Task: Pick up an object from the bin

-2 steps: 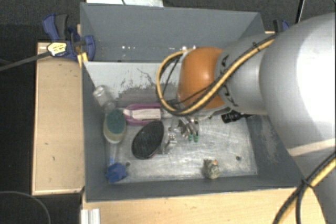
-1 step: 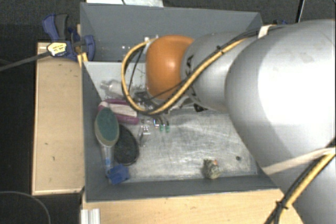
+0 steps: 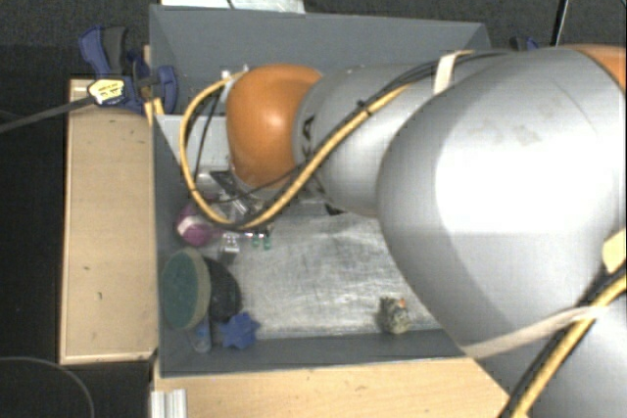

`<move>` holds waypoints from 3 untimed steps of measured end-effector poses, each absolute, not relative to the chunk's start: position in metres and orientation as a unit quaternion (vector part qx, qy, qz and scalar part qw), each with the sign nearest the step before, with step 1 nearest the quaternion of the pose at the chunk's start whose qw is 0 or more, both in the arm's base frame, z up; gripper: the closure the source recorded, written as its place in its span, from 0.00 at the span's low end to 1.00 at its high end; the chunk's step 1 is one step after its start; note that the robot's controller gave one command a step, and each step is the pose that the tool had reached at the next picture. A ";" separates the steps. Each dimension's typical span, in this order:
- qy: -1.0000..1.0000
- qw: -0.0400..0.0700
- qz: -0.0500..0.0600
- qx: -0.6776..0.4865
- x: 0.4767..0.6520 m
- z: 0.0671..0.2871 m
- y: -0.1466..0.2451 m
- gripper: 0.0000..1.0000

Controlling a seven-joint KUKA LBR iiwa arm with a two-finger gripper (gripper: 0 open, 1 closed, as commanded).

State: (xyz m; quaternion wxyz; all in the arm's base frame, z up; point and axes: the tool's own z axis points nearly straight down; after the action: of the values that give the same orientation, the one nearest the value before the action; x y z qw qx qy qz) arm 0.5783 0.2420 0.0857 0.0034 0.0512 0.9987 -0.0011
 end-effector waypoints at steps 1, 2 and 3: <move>0.999 0.002 0.000 0.050 0.577 0.085 0.242 1.00; 0.999 0.001 -0.001 0.043 0.575 0.094 0.198 1.00; 0.999 0.001 0.000 0.041 0.575 0.094 0.201 0.00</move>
Offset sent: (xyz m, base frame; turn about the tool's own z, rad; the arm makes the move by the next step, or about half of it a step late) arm 0.0000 0.0000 0.0000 0.0000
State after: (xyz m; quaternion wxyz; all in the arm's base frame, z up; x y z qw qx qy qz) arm 0.5749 0.2007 0.0938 0.0011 0.0406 0.9992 -0.0001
